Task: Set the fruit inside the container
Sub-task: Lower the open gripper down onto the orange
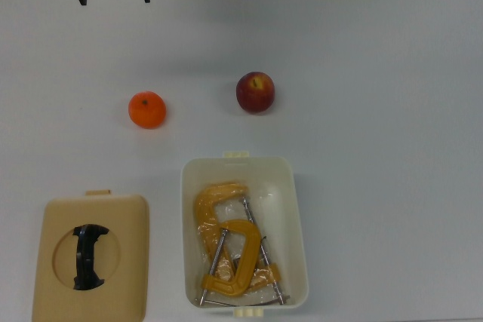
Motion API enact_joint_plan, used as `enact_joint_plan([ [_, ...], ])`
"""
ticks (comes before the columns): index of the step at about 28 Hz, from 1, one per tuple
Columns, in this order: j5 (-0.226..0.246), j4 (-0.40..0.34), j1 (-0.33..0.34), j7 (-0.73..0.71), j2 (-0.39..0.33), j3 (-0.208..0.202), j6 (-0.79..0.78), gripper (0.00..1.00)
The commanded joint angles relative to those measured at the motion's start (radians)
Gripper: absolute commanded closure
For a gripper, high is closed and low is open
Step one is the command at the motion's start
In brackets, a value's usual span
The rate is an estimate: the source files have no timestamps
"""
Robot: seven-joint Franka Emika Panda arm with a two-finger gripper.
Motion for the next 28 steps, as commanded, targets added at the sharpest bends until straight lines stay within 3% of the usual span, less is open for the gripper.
enact_joint_plan([
  [1, 0.009, -0.097, -0.005, -0.001, -0.019, 0.002, 0.092, 0.0],
  [11, -0.003, -0.34, -0.001, 0.011, -0.014, 0.004, 0.397, 0.0],
  [16, -0.009, -0.38, -0.001, 0.042, -0.002, 0.004, 0.436, 0.0],
  [21, -0.081, -0.403, 0.027, 0.111, 0.033, 0.005, 0.457, 0.0],
  [28, -0.132, -0.476, 0.035, 0.203, 0.067, 0.007, 0.6, 0.0],
])
